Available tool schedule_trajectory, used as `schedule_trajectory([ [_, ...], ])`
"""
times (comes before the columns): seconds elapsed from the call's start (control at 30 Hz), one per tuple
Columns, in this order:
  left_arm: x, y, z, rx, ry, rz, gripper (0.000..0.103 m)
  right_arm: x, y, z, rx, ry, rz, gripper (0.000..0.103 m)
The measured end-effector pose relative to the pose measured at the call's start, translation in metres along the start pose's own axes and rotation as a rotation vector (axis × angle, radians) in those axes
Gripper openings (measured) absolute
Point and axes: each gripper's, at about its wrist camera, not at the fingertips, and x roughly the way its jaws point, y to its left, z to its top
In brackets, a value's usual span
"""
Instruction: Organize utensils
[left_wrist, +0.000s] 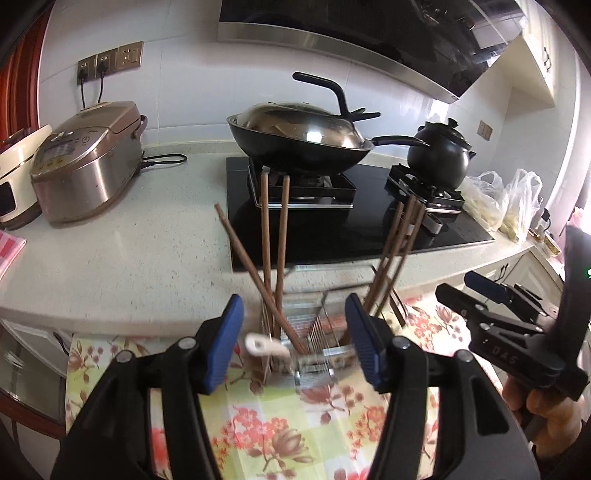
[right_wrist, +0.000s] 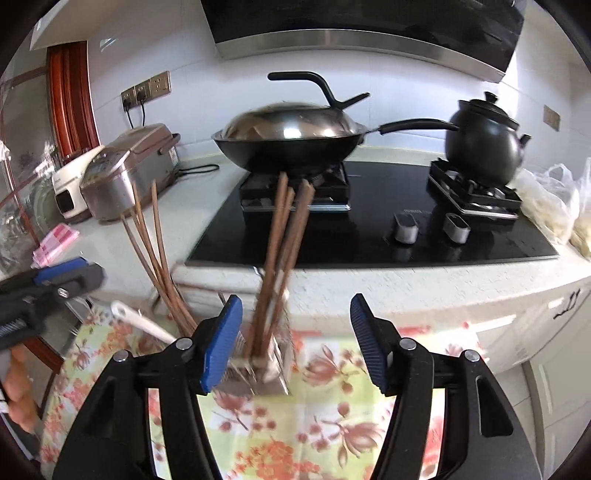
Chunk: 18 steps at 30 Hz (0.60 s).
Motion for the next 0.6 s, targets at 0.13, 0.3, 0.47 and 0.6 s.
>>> schedule_trajectory([
  [0.13,-0.016,-0.008,-0.037,0.008,-0.033,0.002,0.071,-0.017,0.0,-0.035,-0.009,-0.042,-0.005,0.073],
  [0.3,-0.023,-0.016,-0.087,0.004,-0.044,0.008,0.08,-0.038,0.006,-0.085,-0.017,-0.095,0.002,0.081],
  [0.47,-0.029,-0.021,-0.134,0.008,-0.067,0.04,0.082,-0.051,0.007,-0.126,-0.015,-0.138,-0.003,0.081],
  [0.6,-0.032,-0.018,-0.166,0.015,-0.104,0.048,0.086,-0.048,0.001,-0.151,0.006,-0.143,0.031,0.081],
])
